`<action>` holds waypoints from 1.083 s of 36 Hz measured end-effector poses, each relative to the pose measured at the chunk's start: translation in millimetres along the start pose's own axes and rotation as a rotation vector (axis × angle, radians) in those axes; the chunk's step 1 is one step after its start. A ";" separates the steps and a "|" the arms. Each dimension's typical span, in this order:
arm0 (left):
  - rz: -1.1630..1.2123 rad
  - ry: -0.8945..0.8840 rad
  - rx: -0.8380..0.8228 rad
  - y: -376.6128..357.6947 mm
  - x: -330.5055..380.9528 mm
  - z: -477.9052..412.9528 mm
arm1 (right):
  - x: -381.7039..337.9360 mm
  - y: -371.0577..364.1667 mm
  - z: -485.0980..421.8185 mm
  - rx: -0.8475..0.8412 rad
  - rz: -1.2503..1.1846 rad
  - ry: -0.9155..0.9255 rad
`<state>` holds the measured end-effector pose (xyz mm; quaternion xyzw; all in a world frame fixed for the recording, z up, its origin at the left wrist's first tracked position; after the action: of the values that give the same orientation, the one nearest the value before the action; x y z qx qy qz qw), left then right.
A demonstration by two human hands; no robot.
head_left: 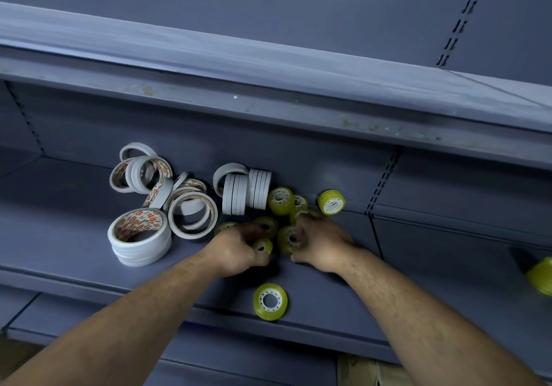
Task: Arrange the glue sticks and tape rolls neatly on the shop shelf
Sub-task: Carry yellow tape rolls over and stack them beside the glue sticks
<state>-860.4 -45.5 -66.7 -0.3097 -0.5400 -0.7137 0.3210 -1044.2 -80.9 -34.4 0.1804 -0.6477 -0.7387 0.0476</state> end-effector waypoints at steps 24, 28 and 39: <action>-0.113 -0.048 -0.025 1.9 13.2 5.2 | 38.9 28.6 51.9 0.257 -0.205 -0.131; -0.162 -0.176 0.053 2.1 45.2 10.0 | 43.4 30.1 63.3 0.243 -0.169 -0.148; -0.188 -0.564 0.063 -56.2 116.4 20.6 | 85.3 38.6 136.7 0.361 -0.175 -0.374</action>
<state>-973.1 -28.1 -2.4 -0.4345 -0.6562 -0.6087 0.1004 -1174.7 15.6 -1.1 0.1017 -0.7484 -0.6330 -0.1696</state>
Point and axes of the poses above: each hand's wrist, its own z-axis away from the middle knuckle, its own y-axis out of the back of the hand, x = y × z, the point moved 7 cm from there along -z, towards the middle knuckle, and after that the axes turned 1 degree about -x, right-handed, at the moved point
